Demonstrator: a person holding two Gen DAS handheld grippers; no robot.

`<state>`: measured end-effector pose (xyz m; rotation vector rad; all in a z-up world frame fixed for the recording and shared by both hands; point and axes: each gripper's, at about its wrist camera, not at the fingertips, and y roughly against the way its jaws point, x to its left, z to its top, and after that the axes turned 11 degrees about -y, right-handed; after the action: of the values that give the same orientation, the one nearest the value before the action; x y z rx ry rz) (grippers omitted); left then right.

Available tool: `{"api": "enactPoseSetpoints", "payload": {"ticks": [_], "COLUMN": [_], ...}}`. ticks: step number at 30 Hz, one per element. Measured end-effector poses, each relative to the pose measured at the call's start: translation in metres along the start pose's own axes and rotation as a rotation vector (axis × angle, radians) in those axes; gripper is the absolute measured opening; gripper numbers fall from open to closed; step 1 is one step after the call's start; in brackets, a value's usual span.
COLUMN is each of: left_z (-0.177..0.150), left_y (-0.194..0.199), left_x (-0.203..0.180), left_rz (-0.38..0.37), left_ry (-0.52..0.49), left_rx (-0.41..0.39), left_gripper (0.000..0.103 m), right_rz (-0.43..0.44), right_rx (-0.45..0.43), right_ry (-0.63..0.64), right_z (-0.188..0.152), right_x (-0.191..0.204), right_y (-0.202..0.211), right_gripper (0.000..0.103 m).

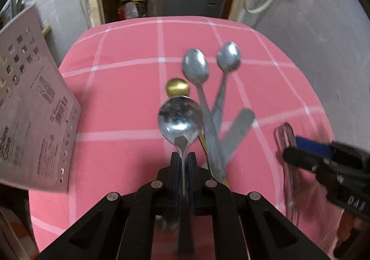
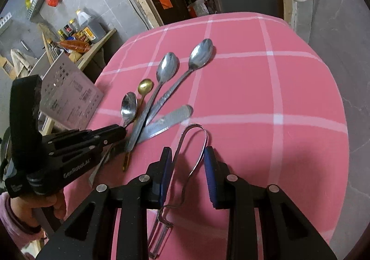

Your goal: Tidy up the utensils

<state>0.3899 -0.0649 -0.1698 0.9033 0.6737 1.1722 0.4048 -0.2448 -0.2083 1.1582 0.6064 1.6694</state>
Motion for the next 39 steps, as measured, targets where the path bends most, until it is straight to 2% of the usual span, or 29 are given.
{"api": "enactPoseSetpoints", "payload": {"ticks": [3, 7, 10, 16, 17, 19, 21, 23, 25, 29, 32, 34, 39], "left_z": [-0.004, -0.004, -0.002, 0.011, 0.013, 0.013, 0.013, 0.011, 0.008, -0.004, -0.017, -0.024, -0.041], "left_y": [0.005, 0.004, 0.002, -0.006, -0.008, -0.007, -0.007, -0.006, -0.005, 0.001, 0.008, 0.012, 0.026], "left_x": [0.002, 0.009, 0.013, 0.011, 0.010, 0.009, 0.012, 0.019, 0.020, 0.019, 0.019, 0.019, 0.012], "left_rz": [0.001, 0.013, 0.004, 0.003, 0.013, 0.022, -0.003, -0.034, -0.054, -0.111, -0.141, -0.164, -0.187], "left_ry": [-0.001, 0.017, 0.002, -0.037, -0.047, -0.055, -0.024, 0.022, 0.042, 0.083, 0.118, 0.144, 0.135], "left_rx": [-0.008, 0.002, 0.011, 0.023, 0.024, 0.023, 0.020, 0.023, 0.027, 0.040, 0.051, 0.055, 0.067], "left_gripper": [0.009, 0.025, 0.028, 0.026, 0.025, 0.015, 0.008, 0.007, 0.006, 0.006, 0.006, 0.006, 0.006], "right_rz": [0.006, 0.017, 0.012, -0.021, -0.038, -0.079, -0.127, -0.173, -0.191, -0.085, -0.034, -0.015, 0.021], "right_rx": [0.014, 0.020, 0.026, 0.033, 0.032, 0.025, 0.012, -0.001, -0.012, 0.016, 0.038, 0.044, 0.052], "right_ry": [-0.010, -0.025, -0.032, -0.025, -0.013, 0.013, 0.044, 0.069, 0.057, -0.071, -0.119, -0.133, -0.170], "right_z": [-0.004, -0.003, -0.002, -0.002, -0.003, -0.006, -0.010, -0.014, -0.016, -0.016, -0.022, -0.029, -0.043], "right_x": [-0.005, -0.008, -0.006, 0.004, 0.008, 0.014, 0.021, 0.028, 0.029, 0.013, 0.005, 0.000, -0.003], "right_y": [0.000, 0.000, -0.003, -0.008, -0.009, -0.010, -0.011, -0.012, -0.010, 0.000, 0.007, 0.011, 0.020], "right_gripper": [0.025, 0.025, 0.026, 0.032, 0.033, 0.034, 0.035, 0.034, 0.026, 0.023, 0.022, 0.022, 0.022]}}
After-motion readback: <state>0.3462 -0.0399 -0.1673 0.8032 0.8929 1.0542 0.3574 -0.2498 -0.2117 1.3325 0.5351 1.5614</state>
